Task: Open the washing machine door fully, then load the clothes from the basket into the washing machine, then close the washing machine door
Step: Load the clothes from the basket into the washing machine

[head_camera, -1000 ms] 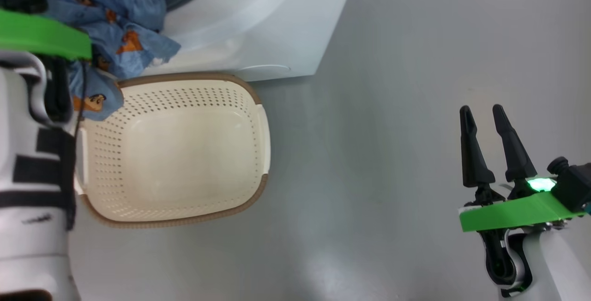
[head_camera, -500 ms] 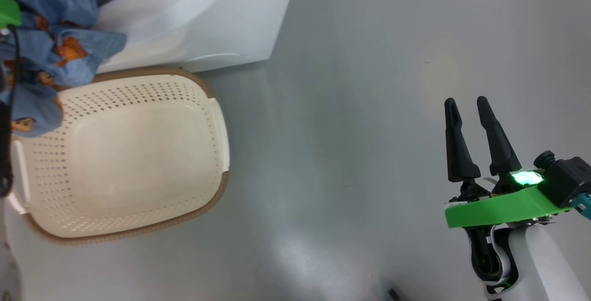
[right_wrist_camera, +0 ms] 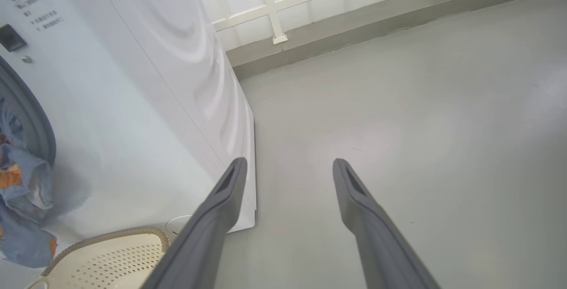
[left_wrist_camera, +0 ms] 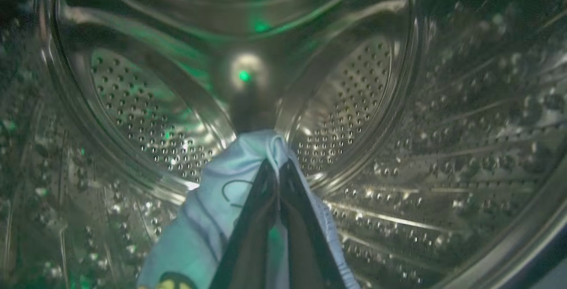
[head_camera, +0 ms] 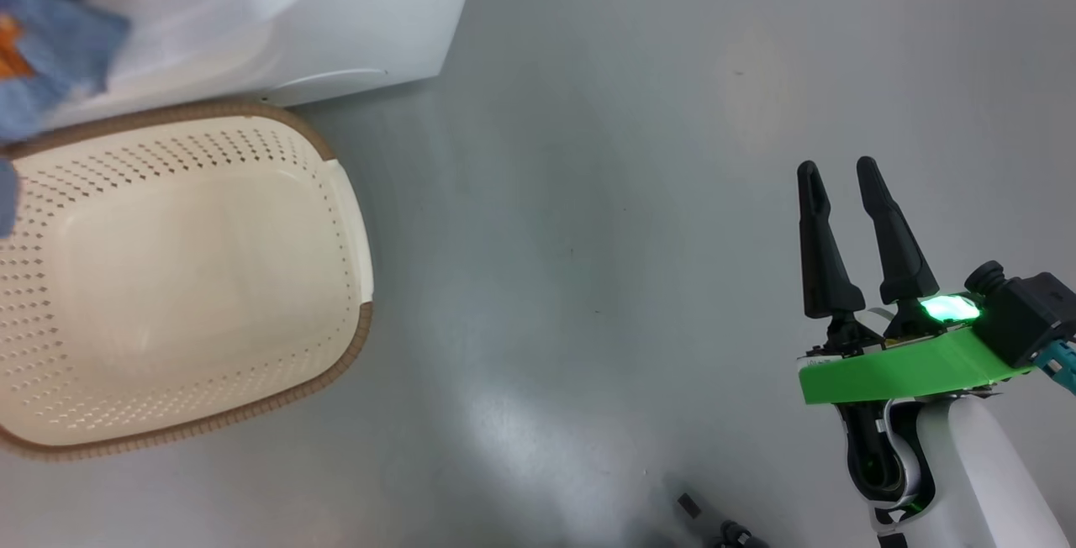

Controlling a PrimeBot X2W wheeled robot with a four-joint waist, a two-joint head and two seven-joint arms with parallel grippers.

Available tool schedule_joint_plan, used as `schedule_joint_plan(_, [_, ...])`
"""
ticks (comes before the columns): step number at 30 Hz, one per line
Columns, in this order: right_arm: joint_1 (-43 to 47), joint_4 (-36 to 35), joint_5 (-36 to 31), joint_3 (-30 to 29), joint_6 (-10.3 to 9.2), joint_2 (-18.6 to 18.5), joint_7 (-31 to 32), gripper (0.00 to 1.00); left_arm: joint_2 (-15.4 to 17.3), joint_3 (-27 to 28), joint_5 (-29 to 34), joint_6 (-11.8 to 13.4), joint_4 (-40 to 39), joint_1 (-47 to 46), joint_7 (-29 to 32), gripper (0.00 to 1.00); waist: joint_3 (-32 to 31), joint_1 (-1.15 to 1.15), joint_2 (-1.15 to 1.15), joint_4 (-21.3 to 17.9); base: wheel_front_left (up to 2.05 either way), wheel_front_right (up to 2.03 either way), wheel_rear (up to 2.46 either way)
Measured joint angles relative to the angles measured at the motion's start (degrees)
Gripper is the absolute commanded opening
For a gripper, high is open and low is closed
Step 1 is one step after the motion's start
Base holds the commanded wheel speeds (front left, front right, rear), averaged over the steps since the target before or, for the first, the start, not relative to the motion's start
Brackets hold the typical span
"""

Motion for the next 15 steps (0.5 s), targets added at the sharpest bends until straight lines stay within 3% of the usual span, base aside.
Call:
schedule_joint_plan(7, [-0.9, -0.7, 0.9, 0.1, 0.00, 0.1, 0.0, 1.00, 1.7, 4.1, 3.2, 0.0, -14.5, -0.3, 0.0, 0.00, 1.8, 0.00, 0.00, -0.4, 0.00, 0.00, 0.00])
schedule_joint_plan(15, [-1.6, -0.7, 1.5, 1.4, 0.00, 0.1, 0.0, 1.00, 0.3, 1.4, 2.3, 0.0, -7.3, 3.3, 0.0, 0.00, 2.2, 0.00, 0.00, -0.2, 0.00, 0.00, 0.00])
